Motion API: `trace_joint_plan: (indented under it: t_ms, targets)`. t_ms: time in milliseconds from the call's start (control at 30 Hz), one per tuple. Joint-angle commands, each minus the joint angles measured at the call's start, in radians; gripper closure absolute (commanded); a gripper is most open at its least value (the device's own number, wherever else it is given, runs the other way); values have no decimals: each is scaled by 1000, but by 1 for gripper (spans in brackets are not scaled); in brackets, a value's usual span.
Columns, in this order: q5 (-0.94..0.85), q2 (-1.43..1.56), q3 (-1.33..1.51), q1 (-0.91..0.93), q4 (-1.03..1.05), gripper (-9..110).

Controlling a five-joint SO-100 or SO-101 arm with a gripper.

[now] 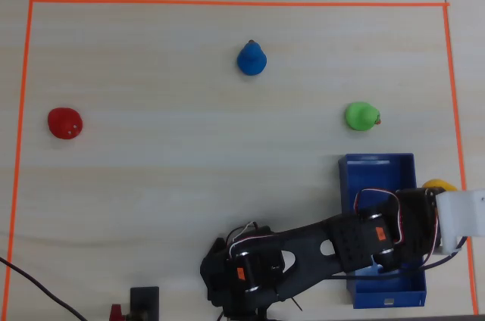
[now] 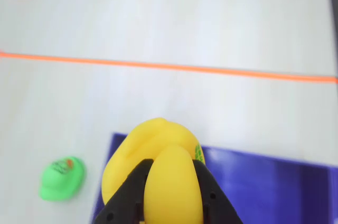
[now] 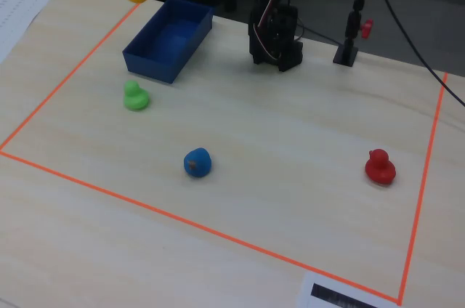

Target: Grasp yellow duck and put it into box.

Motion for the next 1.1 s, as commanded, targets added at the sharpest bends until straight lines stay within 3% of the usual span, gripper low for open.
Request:
trace_joint_plan:
  t_ms: [0,267,833,933,1067]
  targets:
    - [-28,81,3,38,69,101]
    - [-106,124,58,26,227,101]
    - [-123,-11,198,14,32,101]
    - [-123,-31,210,15,-12,83]
    - [-135,-52,238,28,-74,78]
